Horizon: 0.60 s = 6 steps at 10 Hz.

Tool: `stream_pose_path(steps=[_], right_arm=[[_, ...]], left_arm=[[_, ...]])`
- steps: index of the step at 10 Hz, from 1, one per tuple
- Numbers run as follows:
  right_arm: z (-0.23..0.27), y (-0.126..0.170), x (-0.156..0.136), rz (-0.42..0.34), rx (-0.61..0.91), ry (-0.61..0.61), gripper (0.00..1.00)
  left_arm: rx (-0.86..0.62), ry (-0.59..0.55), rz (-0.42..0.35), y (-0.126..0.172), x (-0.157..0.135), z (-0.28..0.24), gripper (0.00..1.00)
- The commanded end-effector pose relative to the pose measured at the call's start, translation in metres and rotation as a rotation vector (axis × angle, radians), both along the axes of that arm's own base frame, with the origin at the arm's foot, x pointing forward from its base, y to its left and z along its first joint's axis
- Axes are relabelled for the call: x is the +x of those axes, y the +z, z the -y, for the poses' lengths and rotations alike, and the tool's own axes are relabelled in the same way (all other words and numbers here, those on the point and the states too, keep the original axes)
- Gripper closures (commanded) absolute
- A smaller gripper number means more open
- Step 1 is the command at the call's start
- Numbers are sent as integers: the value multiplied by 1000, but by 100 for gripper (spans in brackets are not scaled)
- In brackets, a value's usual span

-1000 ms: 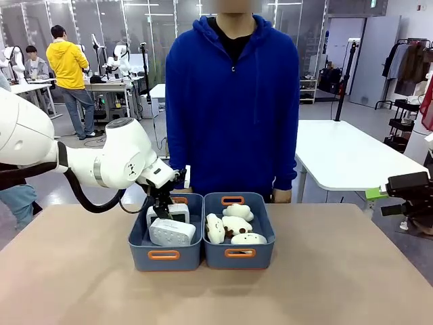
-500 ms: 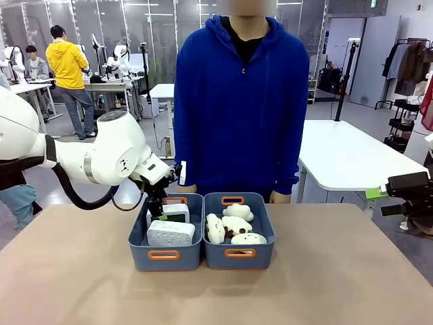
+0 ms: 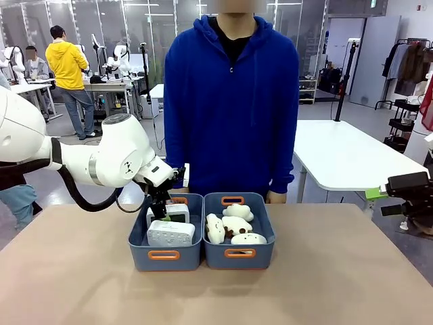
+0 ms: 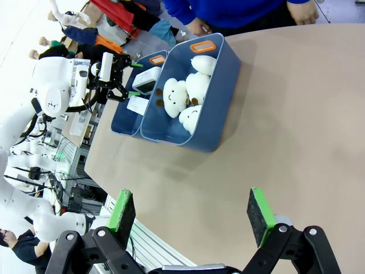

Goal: Sort the digital clocks into the basket.
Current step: Pick up the Digital clock from the table and place it into the empty Plastic storage basket.

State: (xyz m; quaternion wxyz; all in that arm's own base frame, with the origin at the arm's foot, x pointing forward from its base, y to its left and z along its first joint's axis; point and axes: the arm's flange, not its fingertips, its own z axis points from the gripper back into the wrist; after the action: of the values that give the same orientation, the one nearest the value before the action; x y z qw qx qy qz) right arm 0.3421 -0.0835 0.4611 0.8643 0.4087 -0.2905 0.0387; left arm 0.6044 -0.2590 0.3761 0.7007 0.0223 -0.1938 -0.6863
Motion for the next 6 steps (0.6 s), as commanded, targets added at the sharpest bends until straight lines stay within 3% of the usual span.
stream_pose_path(steps=[1,4,6], right_arm=[[1,-1,-1,2,-1,6,0],[1,-1,-1,2,-1,6,0],[1,-1,-1,2,-1,6,0]], left_arm=[[-3,-2,7,2,4,-1,0],[0,0,1,1,0,0,0],[-140,40,-103,59,-15,-51,0]])
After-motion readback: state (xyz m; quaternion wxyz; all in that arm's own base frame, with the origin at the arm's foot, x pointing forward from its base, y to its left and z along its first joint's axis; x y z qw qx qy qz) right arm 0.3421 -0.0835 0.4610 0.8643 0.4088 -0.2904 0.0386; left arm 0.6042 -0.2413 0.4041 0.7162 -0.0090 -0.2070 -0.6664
